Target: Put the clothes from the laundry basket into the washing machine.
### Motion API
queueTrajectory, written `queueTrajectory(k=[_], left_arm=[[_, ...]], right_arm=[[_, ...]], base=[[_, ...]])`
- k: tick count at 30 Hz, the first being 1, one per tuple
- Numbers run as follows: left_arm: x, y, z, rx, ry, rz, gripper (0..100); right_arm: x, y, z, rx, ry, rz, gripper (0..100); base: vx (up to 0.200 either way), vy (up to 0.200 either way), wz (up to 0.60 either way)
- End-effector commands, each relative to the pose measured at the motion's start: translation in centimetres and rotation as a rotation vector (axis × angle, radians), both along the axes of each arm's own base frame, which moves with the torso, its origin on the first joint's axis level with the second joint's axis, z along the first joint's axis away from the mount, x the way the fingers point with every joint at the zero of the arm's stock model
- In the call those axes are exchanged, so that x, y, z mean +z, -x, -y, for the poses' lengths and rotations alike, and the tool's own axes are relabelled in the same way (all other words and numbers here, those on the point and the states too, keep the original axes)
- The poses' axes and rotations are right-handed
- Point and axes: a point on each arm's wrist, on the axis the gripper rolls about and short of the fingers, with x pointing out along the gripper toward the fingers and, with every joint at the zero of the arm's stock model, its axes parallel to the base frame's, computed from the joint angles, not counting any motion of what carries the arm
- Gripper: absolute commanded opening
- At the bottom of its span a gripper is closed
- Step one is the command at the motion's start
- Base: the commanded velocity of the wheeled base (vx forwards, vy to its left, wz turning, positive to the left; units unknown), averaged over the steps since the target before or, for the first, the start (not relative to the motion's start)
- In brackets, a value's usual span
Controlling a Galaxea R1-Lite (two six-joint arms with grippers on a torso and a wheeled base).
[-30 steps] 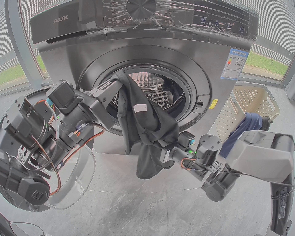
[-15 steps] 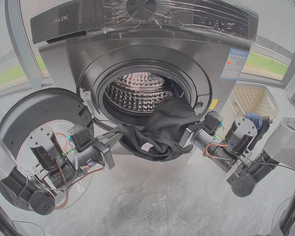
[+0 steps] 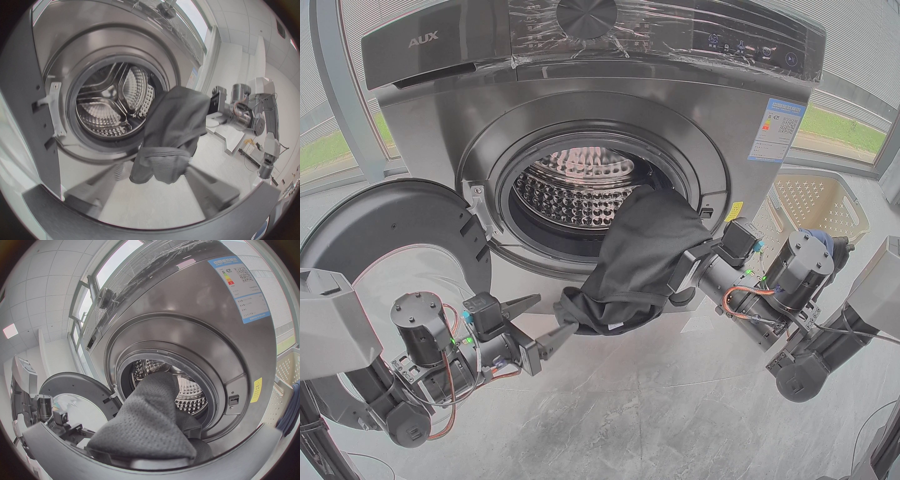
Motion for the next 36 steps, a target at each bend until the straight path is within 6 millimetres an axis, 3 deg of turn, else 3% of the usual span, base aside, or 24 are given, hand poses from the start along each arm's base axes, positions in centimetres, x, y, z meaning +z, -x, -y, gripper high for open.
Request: queueTrajectory(k=[1,7,14,18,23,27,36], left_arm=[[-2.2,1.6,-0.2,-0.057,-0.071,-0.085,100],[-3.9,3.3,-1.0,-0.148,-0.176,-0.122,100],[-2.9,3.2,-1.1,-0.189,-0.164,-0.066,100],[0.0,-0.1,2.1,-0.172,-0.039,0.069,100],[2.0,-2.5,4.7,-0.153,0.085,0.127,100],[1.6,-3.3,5.7,-0.163,0.092,0.131,100],[0.3,-3.1,7.6,-0.212,0.081,0.107,100]], right_arm=[[0.5,0.0,-0.5,0.011,-0.014,0.017,0],[1.0,-0.1,-1.1,0.023,-0.034,0.035,0],[1.1,0.0,-1.3,0.029,-0.032,0.035,0],[0.5,0.2,-2.0,0.049,-0.023,0.022,0],[0.1,0.4,-2.5,0.060,-0.016,0.016,0],[-0.1,0.1,-2.7,0.060,-0.012,0.013,0],[-0.1,-0.2,-3.0,0.059,-0.014,0.019,0]], base=[[0.000,0.000,0.00],[0.000,0.000,0.00],[0.000,0.000,0.00],[0.000,0.000,0.00],[0.000,0.000,0.00],[0.000,0.000,0.00],[0.000,0.000,0.00]])
